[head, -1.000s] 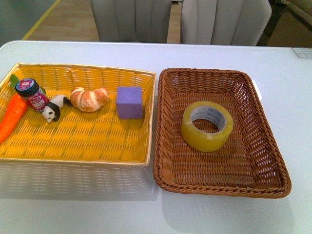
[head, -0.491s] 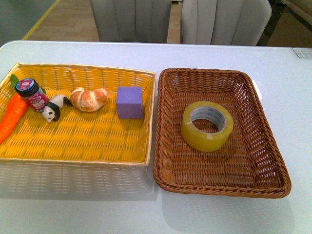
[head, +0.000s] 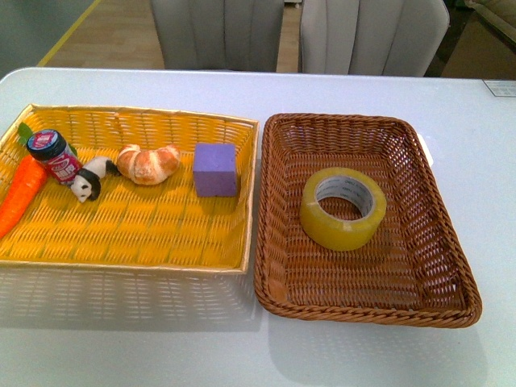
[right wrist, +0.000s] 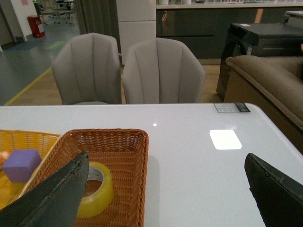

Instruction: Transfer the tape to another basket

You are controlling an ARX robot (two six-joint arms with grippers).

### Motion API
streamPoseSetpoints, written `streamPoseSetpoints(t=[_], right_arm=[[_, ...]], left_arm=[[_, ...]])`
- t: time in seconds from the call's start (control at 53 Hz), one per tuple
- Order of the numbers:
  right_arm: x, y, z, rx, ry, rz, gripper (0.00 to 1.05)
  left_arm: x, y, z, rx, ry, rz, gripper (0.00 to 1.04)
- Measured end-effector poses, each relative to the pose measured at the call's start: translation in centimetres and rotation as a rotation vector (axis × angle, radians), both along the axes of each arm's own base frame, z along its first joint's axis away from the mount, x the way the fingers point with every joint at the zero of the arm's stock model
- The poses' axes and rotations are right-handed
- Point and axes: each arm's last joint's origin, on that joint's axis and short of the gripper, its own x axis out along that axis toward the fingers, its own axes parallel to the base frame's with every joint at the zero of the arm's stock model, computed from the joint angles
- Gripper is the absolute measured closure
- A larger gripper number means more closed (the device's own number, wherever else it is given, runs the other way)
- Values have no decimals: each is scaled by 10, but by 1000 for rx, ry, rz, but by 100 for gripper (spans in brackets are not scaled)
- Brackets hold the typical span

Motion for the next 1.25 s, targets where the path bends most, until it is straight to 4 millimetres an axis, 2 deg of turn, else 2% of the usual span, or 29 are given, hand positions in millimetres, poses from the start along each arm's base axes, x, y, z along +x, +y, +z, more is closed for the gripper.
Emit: streamPoseSetpoints(t=[0.226,0.264,0.358,0.453,0.623,0.717,1.245], right_arm=[[0,0,0,0,0,0,9],[0,0,0,0,0,0,9],[0,0,0,0,0,0,9],[0,0,0,0,0,0,9],[0,0,0,0,0,0,9],[0,0,0,0,0,0,9],[0,0,0,0,0,0,9]], left_arm=[[0,0,0,0,0,1,103],[0,0,0,0,0,1,100],[0,0,0,0,0,1,82],[0,0,0,0,0,1,57],[0,0,0,0,0,1,29],[0,0,0,1,0,1,8],[0,0,0,2,0,1,9]])
